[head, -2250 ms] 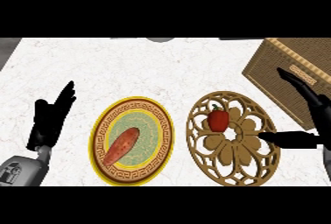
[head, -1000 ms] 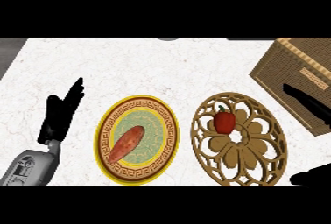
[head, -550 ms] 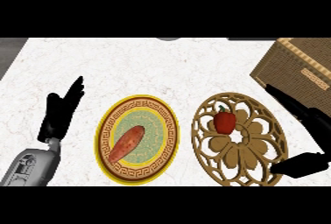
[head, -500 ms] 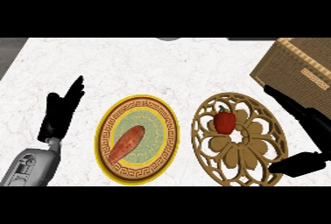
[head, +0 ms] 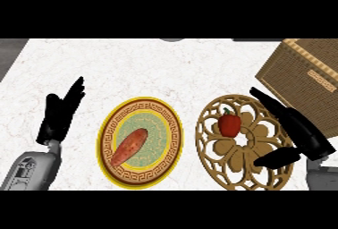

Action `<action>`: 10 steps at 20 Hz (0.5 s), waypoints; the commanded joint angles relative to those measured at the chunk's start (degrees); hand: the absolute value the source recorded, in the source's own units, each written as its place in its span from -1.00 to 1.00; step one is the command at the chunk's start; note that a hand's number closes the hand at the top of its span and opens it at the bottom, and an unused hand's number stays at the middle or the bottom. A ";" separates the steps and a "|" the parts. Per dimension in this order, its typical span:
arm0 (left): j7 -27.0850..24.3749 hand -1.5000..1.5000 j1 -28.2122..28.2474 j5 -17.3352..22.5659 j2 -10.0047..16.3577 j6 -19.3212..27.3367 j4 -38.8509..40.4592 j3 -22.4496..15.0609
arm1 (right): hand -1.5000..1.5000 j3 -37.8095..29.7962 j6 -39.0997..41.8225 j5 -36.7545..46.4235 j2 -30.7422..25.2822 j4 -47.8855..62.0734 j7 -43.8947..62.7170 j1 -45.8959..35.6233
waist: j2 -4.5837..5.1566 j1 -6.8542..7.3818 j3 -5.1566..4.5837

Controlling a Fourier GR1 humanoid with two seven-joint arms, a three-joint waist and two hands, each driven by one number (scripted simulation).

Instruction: Pick the bell pepper from the placemat and place it in the basket

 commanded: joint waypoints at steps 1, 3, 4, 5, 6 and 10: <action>-1.98 0.00 -1.93 -0.37 -0.40 -2.07 3.59 2.79 | -1.00 0.53 -1.94 3.90 2.19 6.41 -1.35 -4.37 | 0.04 0.01 0.00; 1.15 0.00 1.51 0.00 -0.17 -3.02 -2.49 2.94 | -1.00 0.37 -2.38 3.75 3.48 7.87 -2.86 -4.95 | -0.02 0.13 0.01; 2.60 0.00 0.67 -2.15 -1.67 -1.52 -1.89 1.84 | -1.00 1.37 -2.32 4.56 3.63 2.89 -2.48 0.78 | -0.05 -0.10 0.00; 2.13 0.00 2.42 -1.52 -0.98 -2.57 -4.66 2.59 | -1.00 -1.42 -2.06 3.97 2.37 11.05 -5.48 -5.40 | -0.02 0.14 0.01; -0.72 0.00 4.30 -2.71 -1.47 -2.82 -2.93 2.26 | -1.00 -0.66 0.57 3.08 2.99 4.18 -0.97 -4.32 | -0.04 0.03 0.00; 3.59 0.00 1.26 -3.83 -4.01 -1.82 -4.41 2.63 | -1.00 0.38 -1.78 5.71 5.54 8.48 -2.75 -4.93 | -0.03 0.00 0.00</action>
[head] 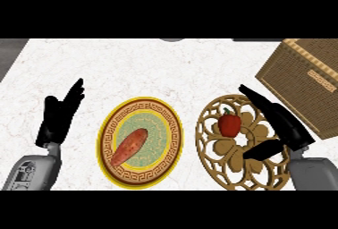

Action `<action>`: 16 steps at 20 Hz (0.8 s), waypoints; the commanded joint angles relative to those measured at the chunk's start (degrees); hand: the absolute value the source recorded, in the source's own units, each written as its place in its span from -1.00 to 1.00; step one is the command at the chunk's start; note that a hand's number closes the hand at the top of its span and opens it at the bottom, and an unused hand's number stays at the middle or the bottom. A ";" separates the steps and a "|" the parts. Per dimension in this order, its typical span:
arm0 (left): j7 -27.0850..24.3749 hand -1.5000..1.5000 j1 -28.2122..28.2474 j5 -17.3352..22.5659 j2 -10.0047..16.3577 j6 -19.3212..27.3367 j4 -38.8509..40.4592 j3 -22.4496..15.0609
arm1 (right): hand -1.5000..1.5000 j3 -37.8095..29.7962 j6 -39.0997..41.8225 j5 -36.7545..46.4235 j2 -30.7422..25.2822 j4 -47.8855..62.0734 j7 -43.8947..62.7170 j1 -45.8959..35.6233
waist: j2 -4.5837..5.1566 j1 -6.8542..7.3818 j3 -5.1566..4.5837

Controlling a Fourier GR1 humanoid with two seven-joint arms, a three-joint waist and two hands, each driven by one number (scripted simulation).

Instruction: Pick the bell pepper from the placemat and place it in the basket

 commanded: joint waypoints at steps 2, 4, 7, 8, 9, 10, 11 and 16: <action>1.99 0.00 -2.50 -0.26 0.33 -2.41 0.56 1.70 | -1.00 0.73 -3.35 3.66 2.86 8.03 -1.52 -4.69 | 0.04 0.11 0.01; -5.66 0.00 -1.73 -0.78 0.08 -2.65 7.07 3.06 | -1.00 3.68 -3.56 5.24 5.72 3.93 2.79 -2.12 | 0.06 -0.08 -0.02; -0.46 0.00 -0.06 -3.60 -3.14 -0.53 -0.29 0.46 | -1.00 1.43 -1.99 3.98 5.05 5.12 1.38 -2.45 | -0.01 0.01 0.00; -4.74 0.00 -0.13 -4.11 -3.78 0.16 4.70 0.72 | -1.00 3.56 -1.21 5.50 5.93 1.33 5.49 -1.36 | 0.00 -0.11 -0.01; -3.04 0.00 -0.46 -3.36 -3.16 -1.18 3.77 1.81 | -1.00 3.21 -0.78 5.31 5.09 3.19 2.34 -0.46 | 0.00 -0.07 -0.01; 1.03 0.00 -3.51 -3.47 -3.41 -0.44 2.79 1.71 | -1.00 -0.32 1.24 3.12 3.04 7.52 0.95 -5.19 | 0.02 -0.01 0.00; -0.69 0.00 1.61 -3.43 -3.84 -0.97 -1.17 1.31 | -1.00 2.38 -1.04 4.81 5.24 4.21 1.22 0.14 | -0.03 0.00 0.00; -3.62 0.00 0.93 -2.21 -1.96 -4.33 1.75 4.10 | -1.00 0.36 -3.79 6.10 5.82 12.61 -1.06 -5.05 | 0.04 0.11 0.00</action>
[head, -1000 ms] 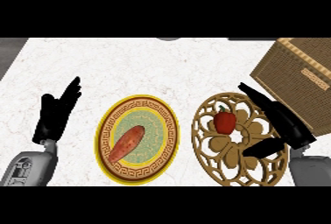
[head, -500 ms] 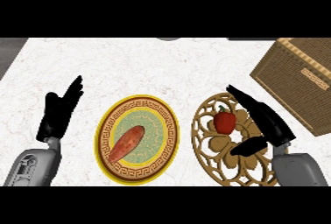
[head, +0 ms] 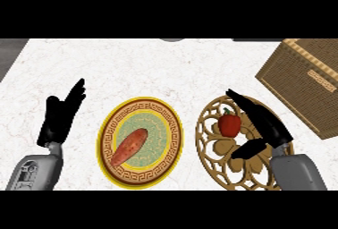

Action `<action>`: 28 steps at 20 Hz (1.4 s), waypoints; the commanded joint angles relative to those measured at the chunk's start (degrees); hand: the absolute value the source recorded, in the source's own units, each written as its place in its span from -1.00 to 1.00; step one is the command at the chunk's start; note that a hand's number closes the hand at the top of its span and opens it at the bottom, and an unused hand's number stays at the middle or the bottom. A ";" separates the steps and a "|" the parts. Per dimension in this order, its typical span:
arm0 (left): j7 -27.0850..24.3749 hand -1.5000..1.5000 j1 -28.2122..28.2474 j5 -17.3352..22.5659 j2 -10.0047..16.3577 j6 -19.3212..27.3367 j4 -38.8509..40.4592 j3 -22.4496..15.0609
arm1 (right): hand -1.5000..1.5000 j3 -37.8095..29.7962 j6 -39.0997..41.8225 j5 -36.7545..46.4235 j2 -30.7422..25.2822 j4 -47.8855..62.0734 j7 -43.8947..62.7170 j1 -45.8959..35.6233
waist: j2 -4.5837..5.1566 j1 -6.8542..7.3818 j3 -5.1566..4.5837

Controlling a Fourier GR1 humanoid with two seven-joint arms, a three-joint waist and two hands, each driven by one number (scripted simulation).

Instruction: Pick the bell pepper from the placemat and place it in the basket

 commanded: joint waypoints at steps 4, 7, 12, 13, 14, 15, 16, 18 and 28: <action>3.67 0.00 -1.17 -0.77 -1.79 -0.33 -2.65 0.18 | -1.00 0.69 -2.24 1.80 3.25 3.87 0.61 -2.28 | -0.01 0.00 0.00; -3.90 0.00 -1.45 -0.94 -0.38 -1.85 5.57 2.38 | -1.00 1.64 -4.32 3.41 2.33 3.92 -3.12 1.30 | 0.02 -0.13 -0.01; -1.18 0.00 -2.77 -0.44 0.94 -2.75 3.18 3.18 | 1.00 2.67 -10.42 9.51 1.05 9.86 -6.81 -3.59 | 0.06 0.08 0.00; -1.01 0.00 -3.97 -1.88 -0.31 -1.10 4.80 2.44 | 1.00 3.70 -12.40 10.58 2.12 10.17 -7.73 -2.55 | 0.07 -0.03 0.00; 0.05 0.00 -0.62 -1.20 -1.08 -1.67 0.69 1.62 | 1.00 1.51 -12.74 10.05 0.67 15.56 -10.67 -6.33 | 0.07 0.31 0.01; 0.47 0.00 -3.32 -2.38 -1.24 -0.55 2.50 1.64 | 1.00 2.94 -13.12 11.05 1.49 11.03 -8.95 -3.55 | 0.03 0.00 0.00; -1.40 0.00 -3.10 -2.14 -2.46 0.47 3.83 2.01 | 1.00 3.41 -11.76 11.41 0.78 8.10 -8.19 -2.56 | 0.01 -0.10 -0.01; 3.73 0.00 2.19 -2.95 -3.66 0.15 -6.52 -1.36 | 1.00 1.32 -13.14 11.29 -2.11 11.30 -12.69 -3.48 | -0.05 0.26 0.02; 1.07 0.00 -0.94 -1.77 -1.03 -1.64 0.13 1.70 | 1.00 18.96 -7.81 31.53 -9.64 -0.36 -6.22 2.59 | -0.11 -0.30 -0.03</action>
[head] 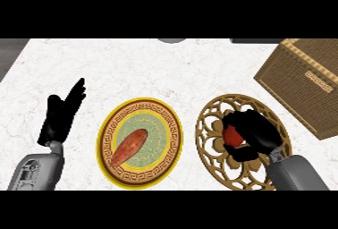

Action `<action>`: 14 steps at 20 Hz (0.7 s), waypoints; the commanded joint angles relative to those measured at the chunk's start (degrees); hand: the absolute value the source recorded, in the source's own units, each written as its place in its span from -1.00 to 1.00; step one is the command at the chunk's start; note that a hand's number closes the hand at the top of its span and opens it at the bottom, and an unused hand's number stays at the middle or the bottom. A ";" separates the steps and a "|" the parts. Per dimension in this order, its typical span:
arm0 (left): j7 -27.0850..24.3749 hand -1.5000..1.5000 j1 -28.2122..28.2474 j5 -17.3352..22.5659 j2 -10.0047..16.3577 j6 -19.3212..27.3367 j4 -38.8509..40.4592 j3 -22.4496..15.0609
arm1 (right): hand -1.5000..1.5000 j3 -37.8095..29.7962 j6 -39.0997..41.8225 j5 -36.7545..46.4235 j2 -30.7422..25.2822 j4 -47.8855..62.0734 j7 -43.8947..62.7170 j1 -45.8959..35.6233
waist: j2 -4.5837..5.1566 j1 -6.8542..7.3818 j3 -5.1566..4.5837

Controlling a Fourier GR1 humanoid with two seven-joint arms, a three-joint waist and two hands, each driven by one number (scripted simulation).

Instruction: Pick the bell pepper from the placemat and place it in the basket

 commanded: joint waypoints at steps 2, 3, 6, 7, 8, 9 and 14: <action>-0.48 0.00 -0.91 0.17 0.62 -0.35 1.20 1.11 | 1.00 3.63 0.99 4.31 -4.12 -10.70 -0.84 7.90 | 0.61 -0.55 0.45; 3.05 0.00 -0.44 1.18 1.07 -1.63 -2.61 1.01 | 1.00 1.75 5.45 2.75 -3.01 -10.71 -1.03 2.25 | 0.64 -0.06 0.46; -1.80 0.00 1.51 0.02 0.53 -0.71 1.24 0.91 | 1.00 -3.24 11.21 -9.53 -1.82 -18.78 -1.51 9.19 | 0.49 -1.41 0.40; 2.43 0.00 0.14 2.20 1.64 -2.05 -3.08 2.00 | 1.00 -4.23 11.44 -11.03 -0.92 -18.63 -1.52 9.40 | 0.47 -0.69 0.46; 0.24 0.00 -0.95 -0.15 -0.65 0.62 0.11 0.53 | 1.00 -4.63 14.25 -13.57 1.49 -22.53 0.91 8.58 | 0.49 -1.38 0.41; -1.54 0.00 2.55 0.54 0.82 -0.70 -1.28 1.38 | 1.00 -6.80 16.94 -17.13 0.39 -25.99 0.48 10.29 | 0.33 -1.25 0.40; -0.09 0.00 0.72 -0.30 0.05 0.51 -0.40 1.00 | 1.00 -16.86 23.66 -32.96 6.02 -34.69 6.09 9.00 | 0.35 -1.87 0.39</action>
